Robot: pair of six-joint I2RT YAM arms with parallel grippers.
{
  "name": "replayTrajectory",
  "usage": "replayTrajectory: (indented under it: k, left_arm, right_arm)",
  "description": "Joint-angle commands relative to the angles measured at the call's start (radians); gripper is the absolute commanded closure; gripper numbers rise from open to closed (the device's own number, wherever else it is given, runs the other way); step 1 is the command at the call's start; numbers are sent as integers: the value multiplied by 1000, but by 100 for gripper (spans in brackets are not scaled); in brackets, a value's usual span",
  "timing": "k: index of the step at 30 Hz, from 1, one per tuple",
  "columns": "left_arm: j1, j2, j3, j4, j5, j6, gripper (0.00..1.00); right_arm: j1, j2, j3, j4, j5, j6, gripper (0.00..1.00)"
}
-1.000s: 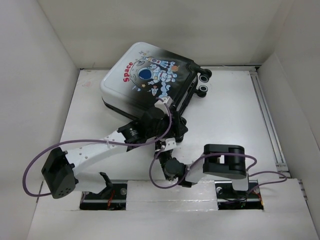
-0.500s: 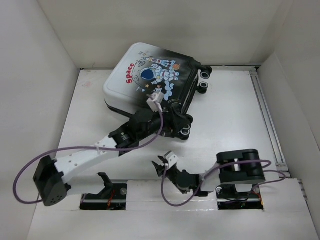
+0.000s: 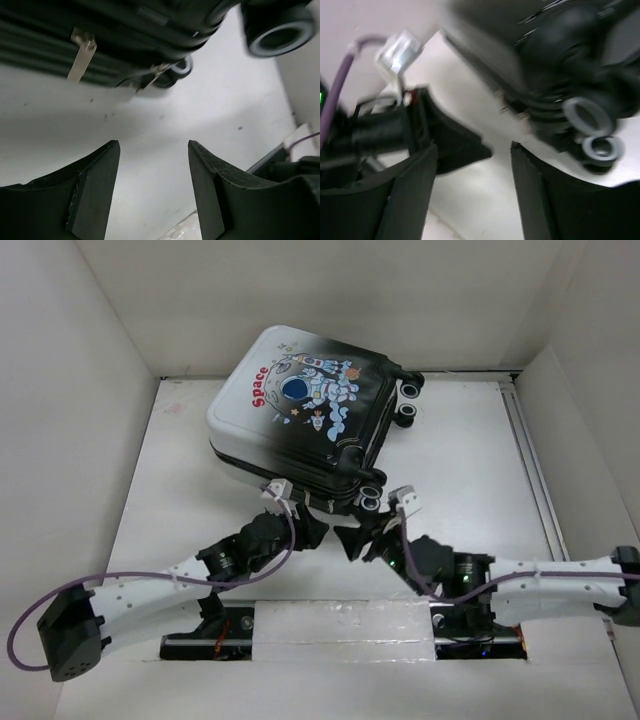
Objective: Pack the luggage
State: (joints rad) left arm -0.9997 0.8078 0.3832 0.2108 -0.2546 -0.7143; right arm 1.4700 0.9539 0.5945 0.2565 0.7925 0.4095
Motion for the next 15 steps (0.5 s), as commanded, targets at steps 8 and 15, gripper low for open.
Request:
replayTrajectory:
  k: [8, 15]
  left_arm:
    - [-7, 309, 152, 111, -128, 82, 43]
    - [-16, 448, 215, 200, -248, 105, 45]
  right_arm:
    - [-459, -96, 200, -405, -402, -158, 11]
    - [-609, -21, 189, -327, -622, -202, 13]
